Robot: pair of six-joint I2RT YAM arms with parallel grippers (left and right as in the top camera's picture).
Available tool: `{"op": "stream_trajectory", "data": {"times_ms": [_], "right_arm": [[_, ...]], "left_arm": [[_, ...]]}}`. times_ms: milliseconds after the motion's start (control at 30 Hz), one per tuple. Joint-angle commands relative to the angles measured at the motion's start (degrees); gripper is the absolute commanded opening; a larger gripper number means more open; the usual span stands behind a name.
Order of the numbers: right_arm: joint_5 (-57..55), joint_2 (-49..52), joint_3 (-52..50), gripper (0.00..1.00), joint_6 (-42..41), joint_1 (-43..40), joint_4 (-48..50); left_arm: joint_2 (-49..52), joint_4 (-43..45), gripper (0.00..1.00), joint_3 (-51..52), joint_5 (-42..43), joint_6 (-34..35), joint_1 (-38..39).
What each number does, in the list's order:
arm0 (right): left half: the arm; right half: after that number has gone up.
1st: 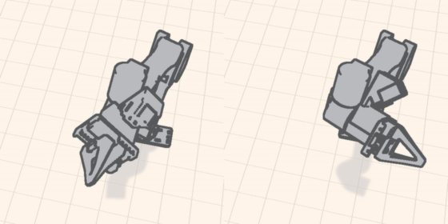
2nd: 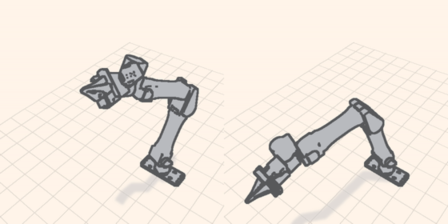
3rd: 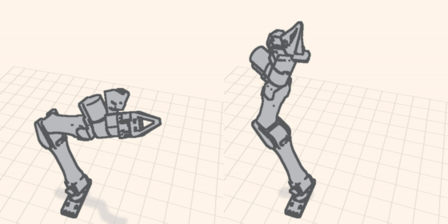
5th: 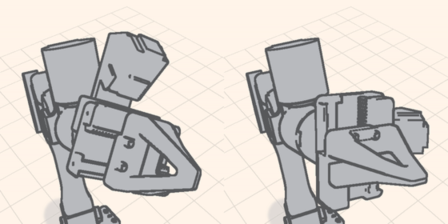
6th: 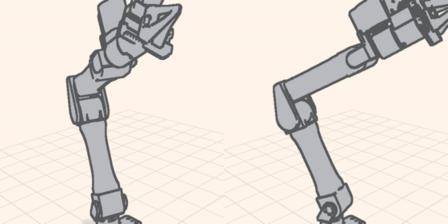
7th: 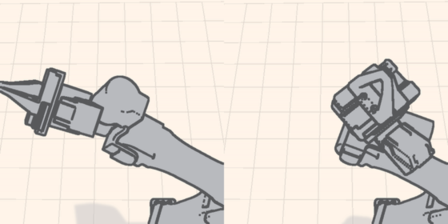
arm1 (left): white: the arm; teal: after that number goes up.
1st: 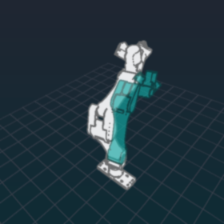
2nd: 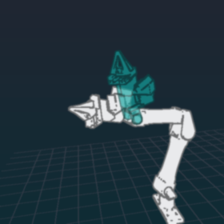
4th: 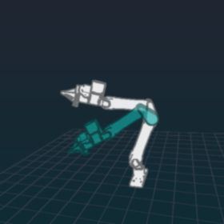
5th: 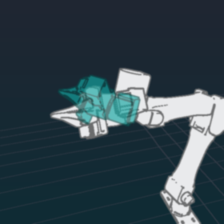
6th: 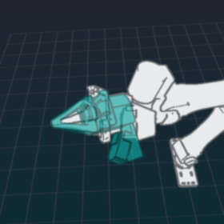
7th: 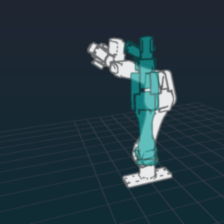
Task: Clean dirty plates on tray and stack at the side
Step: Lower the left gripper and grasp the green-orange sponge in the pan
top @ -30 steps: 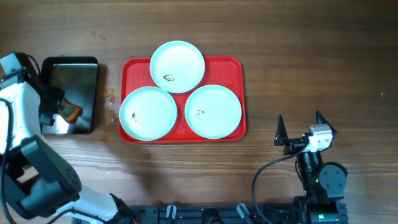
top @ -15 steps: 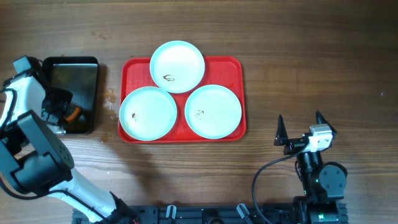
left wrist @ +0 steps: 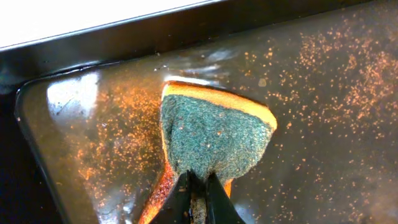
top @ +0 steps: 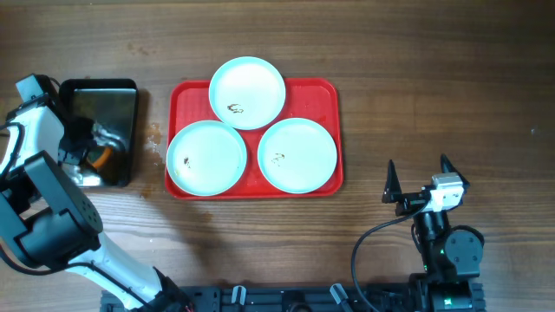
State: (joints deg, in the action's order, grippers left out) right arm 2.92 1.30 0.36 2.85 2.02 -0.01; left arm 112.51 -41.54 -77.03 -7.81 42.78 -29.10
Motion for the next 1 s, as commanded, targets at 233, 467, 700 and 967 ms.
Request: {"op": "stream_trajectory", "data": {"times_ms": [233,467,700,967], "right_arm": [[-0.17,0.04,-0.07,1.00,-0.68,-0.26,0.09],[-0.17,0.04,-0.07,1.00,-0.70,-0.28,0.09],[-0.17,0.04,-0.07,1.00,-0.70,-0.28,0.09],[-0.17,0.04,-0.07,1.00,-0.68,-0.28,0.09]], "left_arm": [[0.76,-1.31,0.68,-0.98,-0.15,0.09,-0.33],[1.05,-0.61,0.69,-0.98,-0.17,1.16,-0.33],[5.27,-0.02,0.55,-0.98,-0.11,1.18,-0.31],[5.25,0.13,0.71,-1.22,2.08,1.18,-0.31]]}}
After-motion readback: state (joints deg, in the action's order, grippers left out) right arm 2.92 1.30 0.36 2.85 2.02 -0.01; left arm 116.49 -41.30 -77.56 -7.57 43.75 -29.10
